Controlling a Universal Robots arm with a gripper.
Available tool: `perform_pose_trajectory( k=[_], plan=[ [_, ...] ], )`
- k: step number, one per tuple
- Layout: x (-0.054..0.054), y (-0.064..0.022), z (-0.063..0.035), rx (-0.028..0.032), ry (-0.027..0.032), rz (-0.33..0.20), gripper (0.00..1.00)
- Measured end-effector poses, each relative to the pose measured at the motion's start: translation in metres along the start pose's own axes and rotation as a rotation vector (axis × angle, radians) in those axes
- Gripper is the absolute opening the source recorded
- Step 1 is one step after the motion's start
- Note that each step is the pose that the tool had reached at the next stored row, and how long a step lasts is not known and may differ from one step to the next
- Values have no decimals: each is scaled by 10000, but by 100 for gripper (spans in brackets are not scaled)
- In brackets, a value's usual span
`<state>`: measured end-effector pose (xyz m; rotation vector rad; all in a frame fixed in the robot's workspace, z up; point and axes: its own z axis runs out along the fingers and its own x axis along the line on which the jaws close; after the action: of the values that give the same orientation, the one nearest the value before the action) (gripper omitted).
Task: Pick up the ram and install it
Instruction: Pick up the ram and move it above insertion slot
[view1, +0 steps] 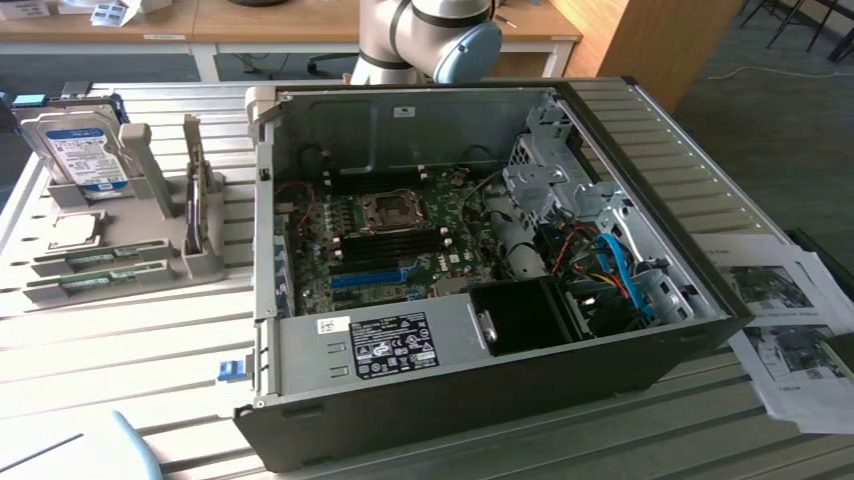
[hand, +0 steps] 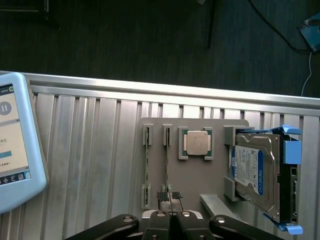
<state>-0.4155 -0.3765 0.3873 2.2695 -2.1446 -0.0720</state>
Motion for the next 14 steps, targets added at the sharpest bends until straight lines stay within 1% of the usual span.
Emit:
perform_pose_trajectory(
  k=[5, 14],
  plan=[
    [0, -1, 20, 0, 0, 0, 9],
    [3, -6, 142, 0, 0, 0, 9]
  ],
)
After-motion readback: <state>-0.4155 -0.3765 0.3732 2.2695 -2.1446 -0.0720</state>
